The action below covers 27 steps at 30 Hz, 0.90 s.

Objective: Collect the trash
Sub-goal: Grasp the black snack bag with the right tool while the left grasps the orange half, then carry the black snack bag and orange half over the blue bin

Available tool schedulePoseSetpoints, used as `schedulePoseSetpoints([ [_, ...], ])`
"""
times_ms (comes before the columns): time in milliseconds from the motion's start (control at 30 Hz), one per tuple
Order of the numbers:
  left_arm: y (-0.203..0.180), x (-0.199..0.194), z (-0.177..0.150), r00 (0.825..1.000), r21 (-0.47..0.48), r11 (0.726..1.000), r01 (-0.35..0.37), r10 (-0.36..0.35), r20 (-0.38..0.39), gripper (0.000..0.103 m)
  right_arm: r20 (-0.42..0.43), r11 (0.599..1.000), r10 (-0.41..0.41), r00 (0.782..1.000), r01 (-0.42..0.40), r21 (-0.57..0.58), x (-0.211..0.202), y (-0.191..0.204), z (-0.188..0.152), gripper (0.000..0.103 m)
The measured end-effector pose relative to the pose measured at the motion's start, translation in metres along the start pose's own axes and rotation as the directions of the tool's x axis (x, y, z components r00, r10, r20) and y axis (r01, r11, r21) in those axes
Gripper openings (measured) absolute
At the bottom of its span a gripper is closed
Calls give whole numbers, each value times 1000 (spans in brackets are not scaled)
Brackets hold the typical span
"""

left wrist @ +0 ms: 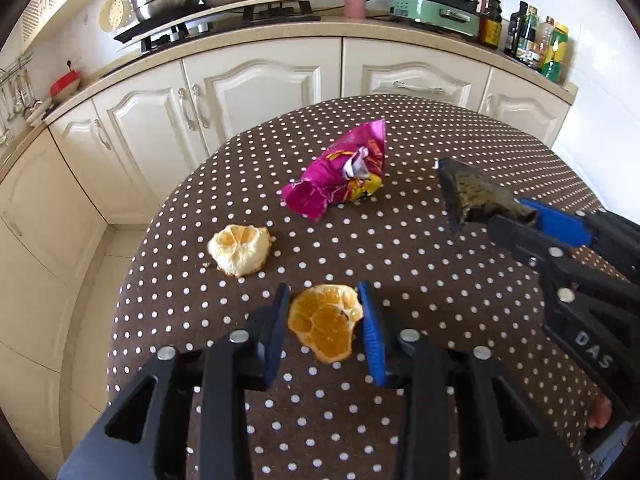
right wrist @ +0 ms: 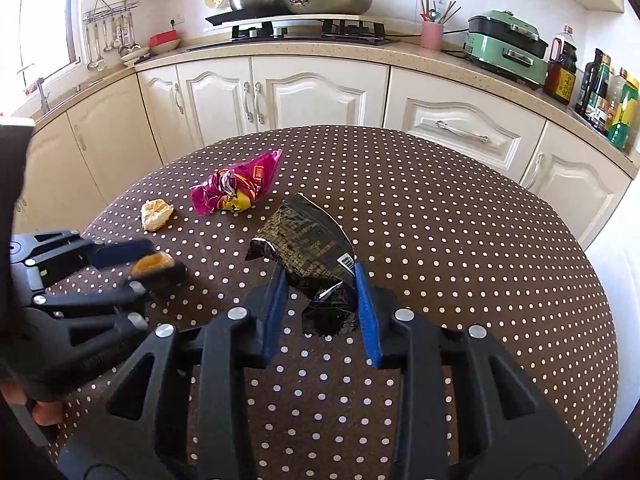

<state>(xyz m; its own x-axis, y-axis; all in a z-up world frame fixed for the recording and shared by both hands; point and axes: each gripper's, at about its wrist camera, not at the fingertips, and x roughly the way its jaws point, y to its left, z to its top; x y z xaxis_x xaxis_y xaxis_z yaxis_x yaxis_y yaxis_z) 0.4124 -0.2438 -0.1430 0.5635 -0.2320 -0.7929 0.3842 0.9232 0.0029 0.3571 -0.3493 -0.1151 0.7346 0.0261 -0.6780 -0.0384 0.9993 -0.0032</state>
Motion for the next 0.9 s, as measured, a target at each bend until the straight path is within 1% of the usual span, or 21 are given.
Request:
schedulePoseSetpoints([
  [133,11,-12,-9,999,-11,999,47,-47,16,32,12,1000,4,1000,-4,6,-3,1,0,33],
  [233,26,-34,-18,996,-18,998,67,-66,58,32,11,1000,16,1000,-17,17,-8,4,0,33],
  [333,50,-63,-30,992,-42,997,72,-67,111,32,24,1000,31,999,-31,-7,-21,20,-1,33],
  [400,68,-81,-42,988,-66,995,71,-61,140,32,48,999,45,998,-44,-25,-35,37,-1,33],
  [467,84,-93,-53,987,-84,995,60,-47,156,32,67,996,86,994,-83,-44,-50,60,1,33],
  [567,116,-110,-73,985,-139,988,59,-35,167,32,82,986,151,985,-144,-84,-65,102,1,33],
  [633,140,-123,-91,985,-178,983,35,-4,175,32,80,974,205,976,-195,-116,-71,137,0,33],
  [733,173,-138,-115,983,-225,974,18,23,180,32,59,951,272,961,-259,-168,-74,192,-2,33],
  [800,201,-147,-136,982,-262,965,-8,58,182,32,41,934,312,949,-298,-196,-73,226,-5,33],
  [833,213,-150,-145,981,-279,960,-21,74,180,32,23,921,335,942,-323,-218,-71,250,-8,33],
  [900,243,-154,-170,981,-328,944,-46,105,165,32,-2,902,375,927,-365,-231,-66,284,-11,33],
])
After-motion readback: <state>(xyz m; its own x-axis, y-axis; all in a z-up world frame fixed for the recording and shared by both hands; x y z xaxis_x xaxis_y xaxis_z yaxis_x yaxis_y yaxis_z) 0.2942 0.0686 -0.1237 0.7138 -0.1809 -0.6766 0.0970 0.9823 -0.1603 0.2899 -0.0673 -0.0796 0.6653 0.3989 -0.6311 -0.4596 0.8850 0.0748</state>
